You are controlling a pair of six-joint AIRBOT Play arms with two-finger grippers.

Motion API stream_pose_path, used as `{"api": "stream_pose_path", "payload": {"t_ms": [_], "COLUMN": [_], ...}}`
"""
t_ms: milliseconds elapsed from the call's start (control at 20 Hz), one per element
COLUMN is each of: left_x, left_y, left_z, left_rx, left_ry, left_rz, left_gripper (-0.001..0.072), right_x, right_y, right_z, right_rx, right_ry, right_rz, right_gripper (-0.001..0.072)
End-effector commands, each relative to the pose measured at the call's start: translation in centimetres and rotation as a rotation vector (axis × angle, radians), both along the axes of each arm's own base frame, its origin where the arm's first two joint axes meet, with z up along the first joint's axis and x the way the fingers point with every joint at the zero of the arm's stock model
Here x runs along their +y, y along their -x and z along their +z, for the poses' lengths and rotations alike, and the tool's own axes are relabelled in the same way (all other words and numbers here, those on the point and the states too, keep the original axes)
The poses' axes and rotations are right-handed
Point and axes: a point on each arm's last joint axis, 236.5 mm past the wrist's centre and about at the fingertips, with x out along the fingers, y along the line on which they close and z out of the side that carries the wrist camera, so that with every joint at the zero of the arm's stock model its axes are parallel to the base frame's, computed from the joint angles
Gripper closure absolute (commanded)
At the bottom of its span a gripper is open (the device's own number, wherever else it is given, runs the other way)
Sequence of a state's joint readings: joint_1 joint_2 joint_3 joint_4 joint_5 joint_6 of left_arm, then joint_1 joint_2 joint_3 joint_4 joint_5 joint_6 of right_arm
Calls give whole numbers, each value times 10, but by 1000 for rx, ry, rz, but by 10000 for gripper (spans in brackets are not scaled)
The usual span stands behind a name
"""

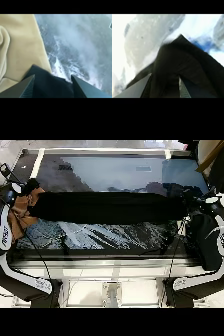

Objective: Fold the clothes and pants, and hang the long-sleeved shirts on hangers.

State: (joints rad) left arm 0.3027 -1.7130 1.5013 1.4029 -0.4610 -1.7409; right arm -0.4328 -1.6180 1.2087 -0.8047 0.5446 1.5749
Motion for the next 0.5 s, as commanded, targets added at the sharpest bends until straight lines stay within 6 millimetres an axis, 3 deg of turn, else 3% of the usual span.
{"api": "stream_pose_path", "payload": {"t_ms": [0, 100, 250, 350, 400, 450], "left_x": [4, 0, -45, -108, -144, -182], "left_y": [2, 6, 15, 18, 18, 19], "left_z": [38, 89, 167, 201, 208, 210], "left_rx": [-34, -108, -232, -275, -287, -296], "left_ry": [20, -4, -74, -210, -268, -305], "left_rz": [21, 13, -80, -264, -360, -451], "left_gripper": [179, 180, 182, 181, 181, 181], "right_x": [-5, -18, -38, -40, -40, -39], "right_y": [-6, 2, 29, 49, 57, 64], "right_z": [30, 56, 73, 62, 50, 37], "right_rx": [-26, -3, 106, 171, 204, 228], "right_ry": [19, 92, 156, 153, 137, 107], "right_rz": [38, 106, 192, 274, 313, 346], "right_gripper": [332, 332, 332, 326, 257, 231]}}
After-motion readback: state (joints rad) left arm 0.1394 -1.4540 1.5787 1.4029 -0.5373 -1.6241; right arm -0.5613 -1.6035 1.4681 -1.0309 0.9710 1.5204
